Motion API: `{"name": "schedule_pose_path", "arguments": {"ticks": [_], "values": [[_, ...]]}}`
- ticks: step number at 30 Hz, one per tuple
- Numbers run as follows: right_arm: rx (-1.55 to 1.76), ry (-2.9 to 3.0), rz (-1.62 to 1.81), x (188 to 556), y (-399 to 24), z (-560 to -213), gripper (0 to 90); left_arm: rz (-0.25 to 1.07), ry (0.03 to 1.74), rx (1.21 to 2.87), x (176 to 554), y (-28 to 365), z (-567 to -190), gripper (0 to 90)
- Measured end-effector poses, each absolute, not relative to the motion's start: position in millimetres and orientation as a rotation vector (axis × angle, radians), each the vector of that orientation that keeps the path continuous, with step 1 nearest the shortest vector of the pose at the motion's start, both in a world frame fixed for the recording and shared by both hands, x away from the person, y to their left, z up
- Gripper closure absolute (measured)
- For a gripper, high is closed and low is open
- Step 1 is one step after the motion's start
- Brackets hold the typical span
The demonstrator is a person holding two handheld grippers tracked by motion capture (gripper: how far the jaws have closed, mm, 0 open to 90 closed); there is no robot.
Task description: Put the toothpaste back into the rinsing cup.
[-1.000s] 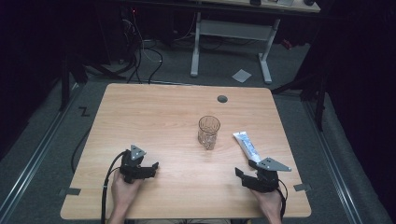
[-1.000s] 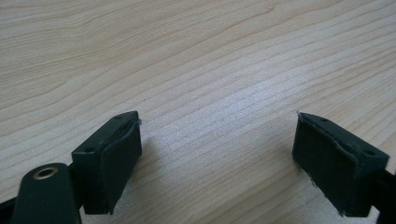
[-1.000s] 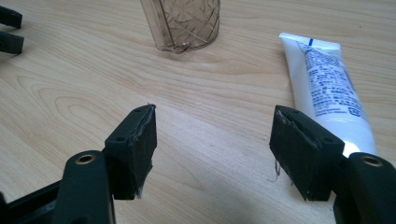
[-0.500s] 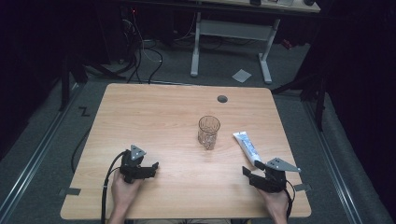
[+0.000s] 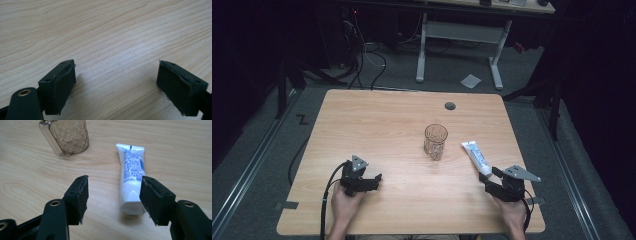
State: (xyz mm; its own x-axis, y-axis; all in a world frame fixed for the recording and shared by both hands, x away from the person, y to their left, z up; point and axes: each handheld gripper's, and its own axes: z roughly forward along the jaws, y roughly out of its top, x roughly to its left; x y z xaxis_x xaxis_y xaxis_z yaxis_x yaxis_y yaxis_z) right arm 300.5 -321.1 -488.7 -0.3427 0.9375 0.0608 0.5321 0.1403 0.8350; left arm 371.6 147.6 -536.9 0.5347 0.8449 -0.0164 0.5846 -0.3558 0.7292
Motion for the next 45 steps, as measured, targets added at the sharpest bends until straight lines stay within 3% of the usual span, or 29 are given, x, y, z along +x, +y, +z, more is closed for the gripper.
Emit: {"name": "schedule_pose_path", "arguments": {"ticks": [36, 45], "values": [[1.366, 1.939, 0.982, 361, -307, -458, 40.1, 0.478, 1.153, 2.075, 372, 148, -537, 16.0], [1.399, 1.915, 1.048, 373, -307, -452, 35.5, 0.478, 1.153, 2.075, 372, 148, -537, 16.0]]}}
